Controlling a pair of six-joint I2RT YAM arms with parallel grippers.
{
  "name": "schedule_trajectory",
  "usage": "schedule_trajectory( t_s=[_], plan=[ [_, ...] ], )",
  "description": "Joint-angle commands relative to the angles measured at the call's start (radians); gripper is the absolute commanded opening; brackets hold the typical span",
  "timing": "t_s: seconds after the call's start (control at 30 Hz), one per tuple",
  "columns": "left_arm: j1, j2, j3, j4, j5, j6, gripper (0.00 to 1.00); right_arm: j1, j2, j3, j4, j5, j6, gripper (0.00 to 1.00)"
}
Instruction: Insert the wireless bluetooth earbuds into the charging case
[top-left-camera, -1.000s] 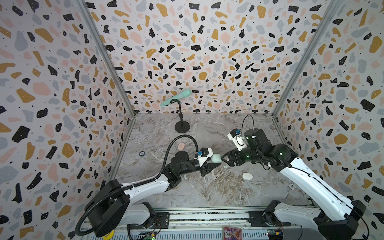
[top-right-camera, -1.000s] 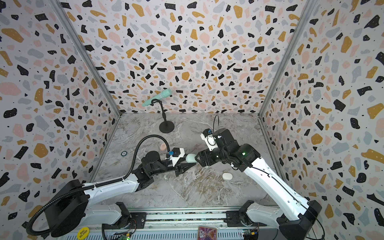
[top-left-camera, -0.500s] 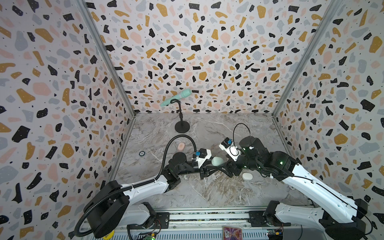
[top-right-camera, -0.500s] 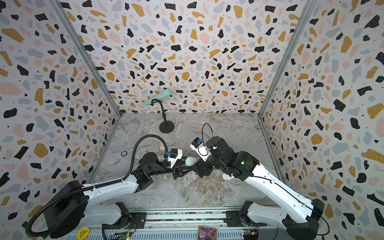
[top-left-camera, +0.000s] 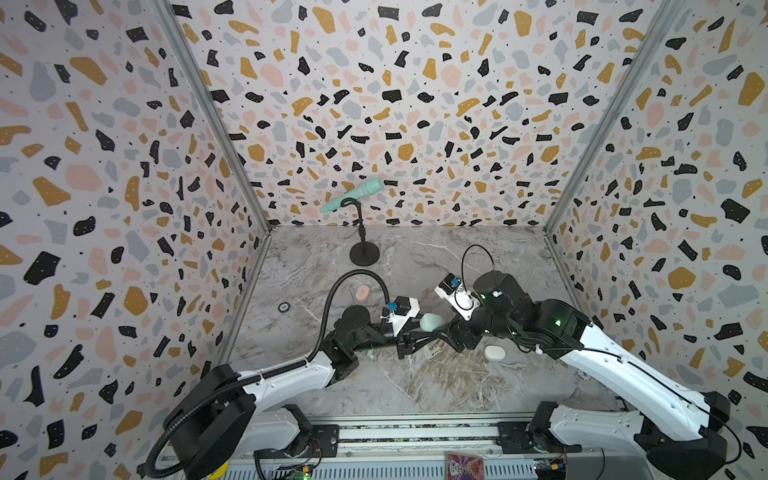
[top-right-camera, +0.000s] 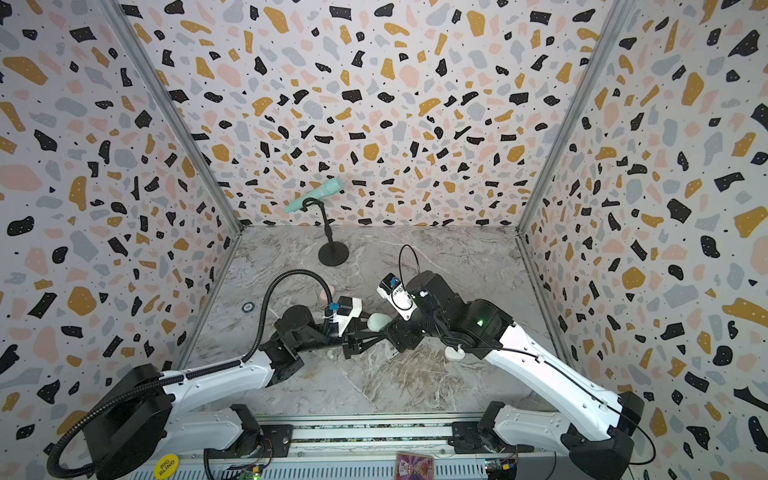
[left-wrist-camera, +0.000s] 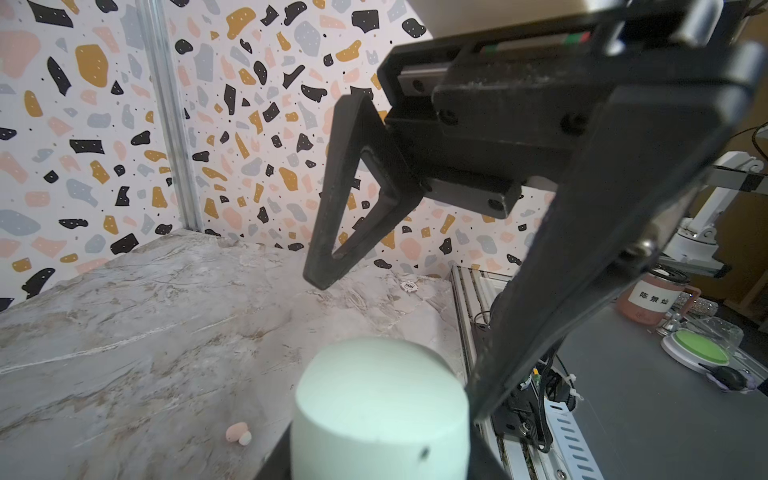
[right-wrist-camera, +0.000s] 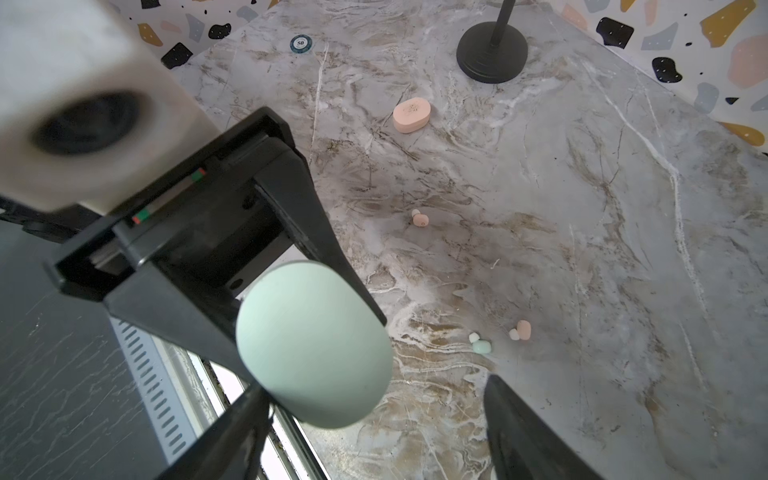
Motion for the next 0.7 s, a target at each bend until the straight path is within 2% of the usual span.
schedule_trajectory(
  t_s=[0.0,0.67],
  plan=[
    [-0.01,-0.039,-0.01,0.069,0.067,0.005,0.33,-0.013,0.016,0.047,-0.003,0.112,0.001,0.8],
    [-0.01,-0.059,-0.042,0.109,0.049,-0.045,0.31,-0.032,0.063,0.13,0.0,0.108,-0.002,0.82]
  ],
)
